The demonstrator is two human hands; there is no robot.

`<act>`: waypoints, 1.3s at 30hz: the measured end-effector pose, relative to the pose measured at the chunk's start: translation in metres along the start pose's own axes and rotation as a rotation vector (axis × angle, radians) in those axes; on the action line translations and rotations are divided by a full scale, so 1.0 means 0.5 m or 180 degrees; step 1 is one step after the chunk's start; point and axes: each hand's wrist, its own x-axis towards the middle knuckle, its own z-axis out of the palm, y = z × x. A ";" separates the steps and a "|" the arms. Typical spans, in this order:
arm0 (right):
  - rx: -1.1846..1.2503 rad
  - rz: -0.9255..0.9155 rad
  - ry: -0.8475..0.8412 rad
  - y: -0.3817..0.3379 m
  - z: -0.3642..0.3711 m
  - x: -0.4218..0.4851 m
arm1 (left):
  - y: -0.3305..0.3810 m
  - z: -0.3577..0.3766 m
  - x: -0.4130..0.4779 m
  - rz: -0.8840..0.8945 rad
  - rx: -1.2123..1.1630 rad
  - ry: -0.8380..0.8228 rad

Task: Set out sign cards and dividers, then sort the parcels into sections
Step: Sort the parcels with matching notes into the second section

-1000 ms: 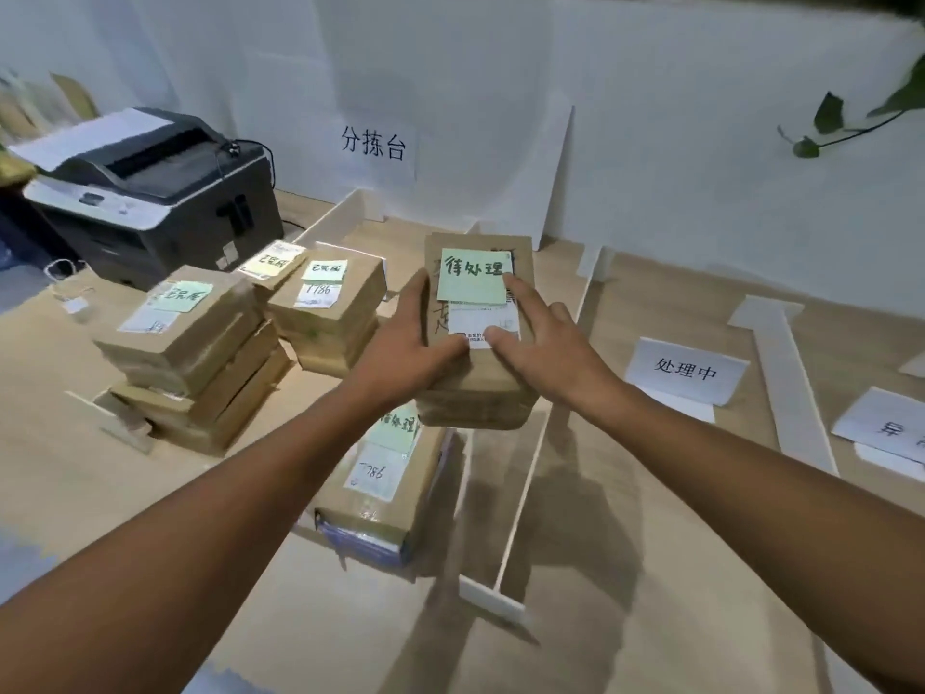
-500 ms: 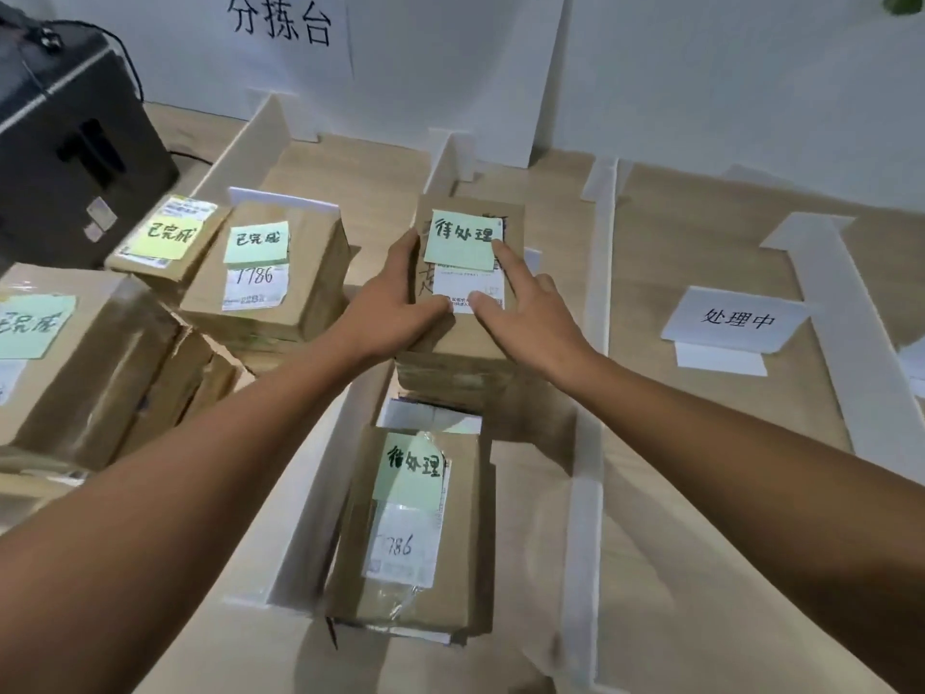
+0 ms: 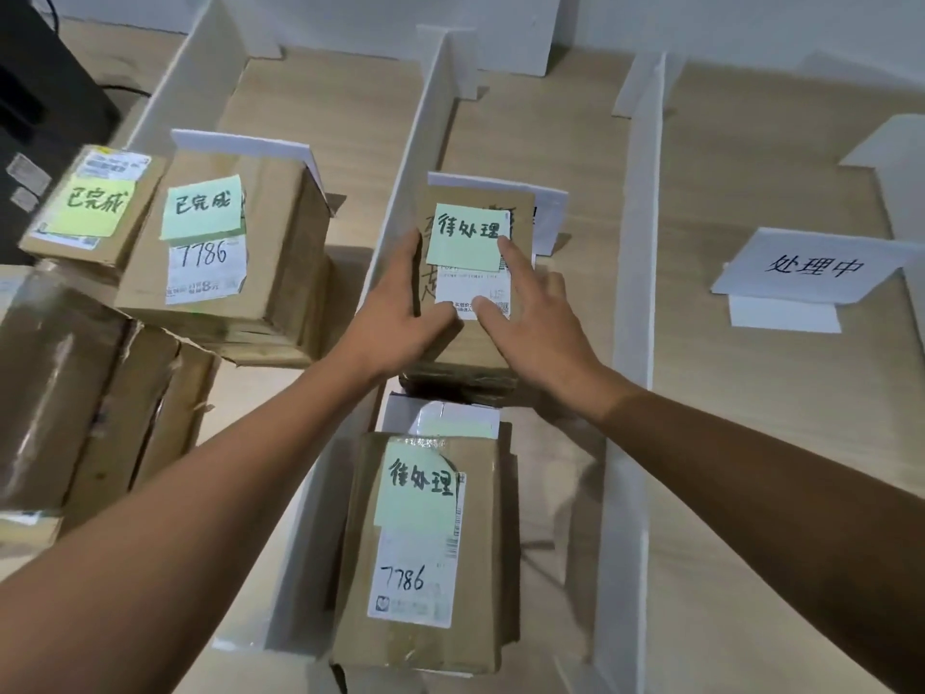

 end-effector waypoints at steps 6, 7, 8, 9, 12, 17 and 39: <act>-0.0251 -0.0030 -0.0079 -0.040 -0.109 -0.066 | 0.070 -0.040 -0.040 0.0318 0.0353 0.0115; -0.0421 -0.0101 -0.0034 -0.046 -0.144 -0.088 | 0.096 -0.055 -0.054 0.0314 0.0448 0.0170; -0.0584 -0.0144 0.0041 -0.050 -0.181 -0.115 | 0.121 -0.069 -0.065 0.0314 0.0530 0.0176; -0.0724 -0.0162 0.0150 -0.053 -0.218 -0.146 | 0.148 -0.080 -0.076 0.0353 0.0574 0.0157; -0.1031 -0.0160 0.0618 -0.049 -0.323 -0.268 | 0.249 -0.075 -0.122 0.0626 0.0861 0.0039; -0.1123 0.0223 0.1295 0.011 -0.455 -0.530 | 0.415 0.061 -0.243 0.1202 0.0980 -0.0468; -0.1519 0.2042 0.2561 0.595 -0.924 -1.611 | 1.102 1.030 -0.855 0.2729 0.1138 -0.1865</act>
